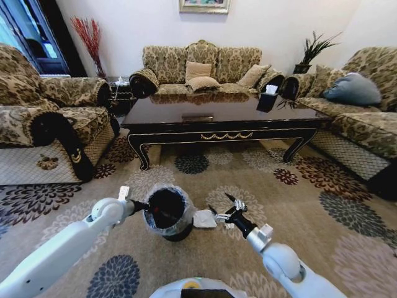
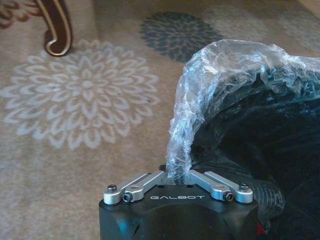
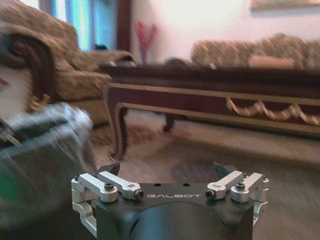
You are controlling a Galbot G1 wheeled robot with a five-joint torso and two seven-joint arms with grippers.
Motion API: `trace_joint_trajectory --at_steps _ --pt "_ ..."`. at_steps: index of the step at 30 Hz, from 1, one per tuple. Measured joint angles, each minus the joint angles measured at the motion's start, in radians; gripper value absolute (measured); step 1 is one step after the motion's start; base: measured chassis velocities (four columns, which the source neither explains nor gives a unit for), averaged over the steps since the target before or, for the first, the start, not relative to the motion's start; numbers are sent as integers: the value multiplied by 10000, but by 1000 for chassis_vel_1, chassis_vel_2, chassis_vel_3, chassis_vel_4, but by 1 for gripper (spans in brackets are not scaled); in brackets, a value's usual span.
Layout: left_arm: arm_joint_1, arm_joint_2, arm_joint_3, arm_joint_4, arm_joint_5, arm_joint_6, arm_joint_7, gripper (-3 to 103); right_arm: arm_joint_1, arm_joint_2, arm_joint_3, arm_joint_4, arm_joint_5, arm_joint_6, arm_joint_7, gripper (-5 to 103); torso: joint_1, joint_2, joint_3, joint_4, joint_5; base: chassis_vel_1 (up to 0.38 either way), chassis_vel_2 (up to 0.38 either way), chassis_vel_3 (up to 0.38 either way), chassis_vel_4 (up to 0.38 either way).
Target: Move to the front of the table and pick up the trash from the floor, then place it into the trash bin.
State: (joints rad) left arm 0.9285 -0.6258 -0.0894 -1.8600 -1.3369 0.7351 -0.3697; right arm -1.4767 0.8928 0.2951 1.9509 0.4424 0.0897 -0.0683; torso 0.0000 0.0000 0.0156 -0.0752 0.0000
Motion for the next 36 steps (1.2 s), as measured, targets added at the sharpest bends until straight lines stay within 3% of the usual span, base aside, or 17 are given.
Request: trace_joint_trajectory --at_steps 13,25,31,36 --pt "-28 -459 -280 449 -49 5 78 0 436 1089 1 -2993 -519 -112 331 100 0 0 0 3 0 0 0 0 0" --pt "0 -589 -188 476 71 4 81 0 900 1896 19 -5100 -522 118 114 103 0 0 0 -2 1 0 0 0 0" --pt "48 -611 -145 505 231 4 86 0 1263 2271 -58 -5702 -360 130 78 90 0 0 0 0 -1 0 0 0 0" --pt "49 -613 -146 478 231 3 89 0 1487 2451 -49 -6126 -317 154 -6 87 0 0 -1 -1 -1 0 0 0 0"
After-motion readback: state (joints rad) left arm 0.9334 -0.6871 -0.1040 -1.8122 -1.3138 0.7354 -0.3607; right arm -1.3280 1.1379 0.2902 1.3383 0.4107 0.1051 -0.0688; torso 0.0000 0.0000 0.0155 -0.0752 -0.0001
